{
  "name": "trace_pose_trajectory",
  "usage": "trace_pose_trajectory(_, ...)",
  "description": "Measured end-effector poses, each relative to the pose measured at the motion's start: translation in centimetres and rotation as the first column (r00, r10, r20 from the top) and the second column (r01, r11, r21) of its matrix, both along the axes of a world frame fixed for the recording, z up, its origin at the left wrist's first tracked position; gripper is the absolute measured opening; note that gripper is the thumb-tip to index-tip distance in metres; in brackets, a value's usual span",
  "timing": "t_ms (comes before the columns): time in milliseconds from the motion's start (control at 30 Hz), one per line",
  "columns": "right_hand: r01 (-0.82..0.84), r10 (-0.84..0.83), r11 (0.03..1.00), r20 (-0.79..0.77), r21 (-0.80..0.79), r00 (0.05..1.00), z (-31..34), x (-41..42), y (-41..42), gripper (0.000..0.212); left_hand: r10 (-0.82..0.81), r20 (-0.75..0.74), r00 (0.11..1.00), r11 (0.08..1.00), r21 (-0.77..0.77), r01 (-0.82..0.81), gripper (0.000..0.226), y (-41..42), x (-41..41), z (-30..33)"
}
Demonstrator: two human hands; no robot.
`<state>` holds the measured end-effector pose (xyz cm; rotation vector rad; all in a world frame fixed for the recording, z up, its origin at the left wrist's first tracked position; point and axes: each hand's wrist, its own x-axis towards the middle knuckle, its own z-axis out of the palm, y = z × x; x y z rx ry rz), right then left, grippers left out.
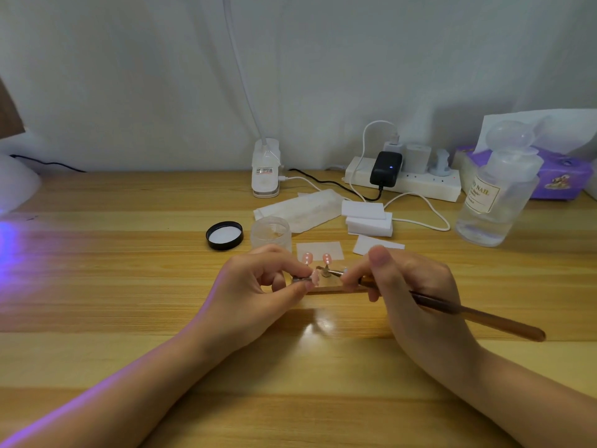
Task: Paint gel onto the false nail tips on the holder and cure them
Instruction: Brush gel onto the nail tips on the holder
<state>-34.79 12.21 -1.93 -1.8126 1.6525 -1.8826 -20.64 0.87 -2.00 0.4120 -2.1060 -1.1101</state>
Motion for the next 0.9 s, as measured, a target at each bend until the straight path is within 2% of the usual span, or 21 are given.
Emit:
trace_pose_trajectory(100, -0.018, 0.019, 1.0, -0.054, 0.015, 0.998, 0.11, 0.24, -0.1, 0.046, 0.008, -0.001, 1.0, 1.0, -0.01, -0.008, 0.024, -0.13, 0.02, -0.18)
trace_pose_trajectory(333, -0.085, 0.085, 0.996, 0.043, 0.009, 0.995, -0.04, 0.22, 0.23, 0.048, -0.001, -0.018, 1.0, 1.0, 0.008, 0.002, 0.007, 0.0, -0.03, -0.06)
trace_pose_trajectory(467, 0.001, -0.007, 0.999, 0.1, 0.052, 0.995, 0.01, 0.07, 0.11, 0.04, -0.013, -0.031, 0.999, 1.0, 0.023, 0.013, 0.007, -0.02, -0.08, -0.09)
trace_pose_trajectory(700, -0.108, 0.102, 0.993, 0.118, 0.047, 0.988, 0.08, 0.54, 0.33, 0.046, -0.013, -0.028, 1.0, 1.0, 0.008, 0.013, 0.009, -0.19, 0.02, -0.19)
trace_pose_trajectory(900, -0.04, 0.022, 0.996, 0.216, 0.083, 0.976, 0.26, 0.24, 0.06, 0.044, -0.007, -0.031, 0.999, 1.0, 0.023, 0.007, 0.009, -0.17, -0.07, -0.21)
